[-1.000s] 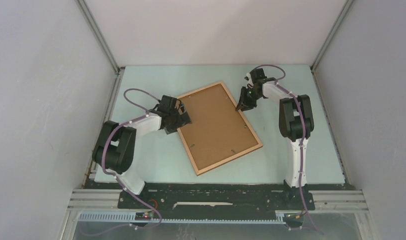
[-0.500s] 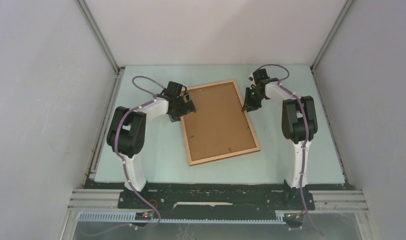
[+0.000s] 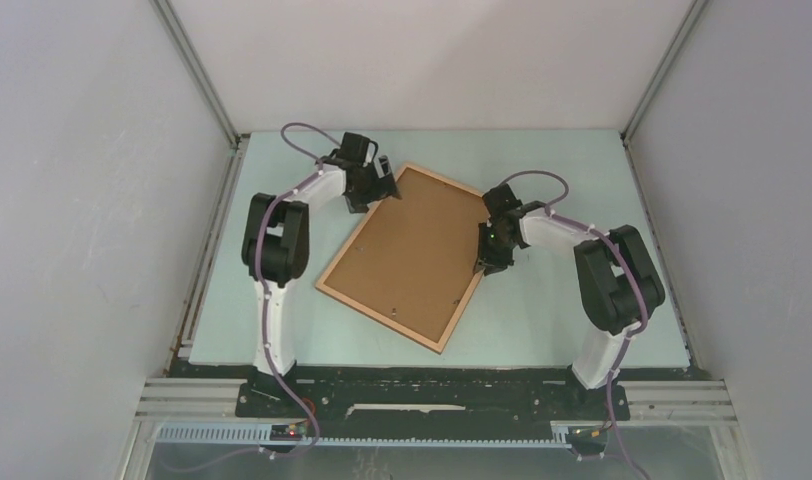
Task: Put the photo into the frame
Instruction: Adjust the photo frame at the center of the board.
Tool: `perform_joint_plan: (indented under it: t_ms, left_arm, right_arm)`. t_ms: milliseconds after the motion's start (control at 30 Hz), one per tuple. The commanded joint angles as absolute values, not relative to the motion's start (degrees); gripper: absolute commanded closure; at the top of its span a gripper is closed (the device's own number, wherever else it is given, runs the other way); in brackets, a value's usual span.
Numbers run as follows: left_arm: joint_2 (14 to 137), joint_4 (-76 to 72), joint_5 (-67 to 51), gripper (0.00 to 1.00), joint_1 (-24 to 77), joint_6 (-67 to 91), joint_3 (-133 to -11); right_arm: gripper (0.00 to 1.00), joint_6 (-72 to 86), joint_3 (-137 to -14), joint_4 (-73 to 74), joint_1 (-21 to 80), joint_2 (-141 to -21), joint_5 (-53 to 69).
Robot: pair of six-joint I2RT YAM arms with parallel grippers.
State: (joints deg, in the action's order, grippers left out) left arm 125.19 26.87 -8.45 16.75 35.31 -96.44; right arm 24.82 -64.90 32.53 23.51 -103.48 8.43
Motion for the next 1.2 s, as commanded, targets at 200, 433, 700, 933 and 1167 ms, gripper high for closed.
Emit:
perform_joint_plan:
  t_ms: [200, 433, 700, 933, 1167]
  left_arm:
    - [112.9, 47.1, 0.5, 0.02, 19.7, 24.7, -105.0]
    - [93.1, 39.3, 7.3, 0.01, 19.7, 24.4, -79.3]
    - [97.5, 36.0, 7.9, 0.01, 16.7, 26.9, -72.9]
    - [96.6, 19.0, -4.7, 0.02, 10.2, 34.4, -60.3]
    - [97.3, 12.5, -14.9, 0.05, 11.9, 38.4, -53.0]
  right_arm:
    - [0.42, 29.5, -57.0, 21.6, 23.2, -98.2, 14.0]
    - [0.33, 33.5, -58.3, 19.6, 19.7, -99.8, 15.0]
    - [0.60, 32.9, -62.4, 21.4, 15.3, -105.7, 19.2]
    - [0.74, 30.8, -68.3, 24.5, 9.1, -110.0, 18.6]
    - [0.74, 30.0, -75.6, 25.3, 8.0, -116.0, 24.3]
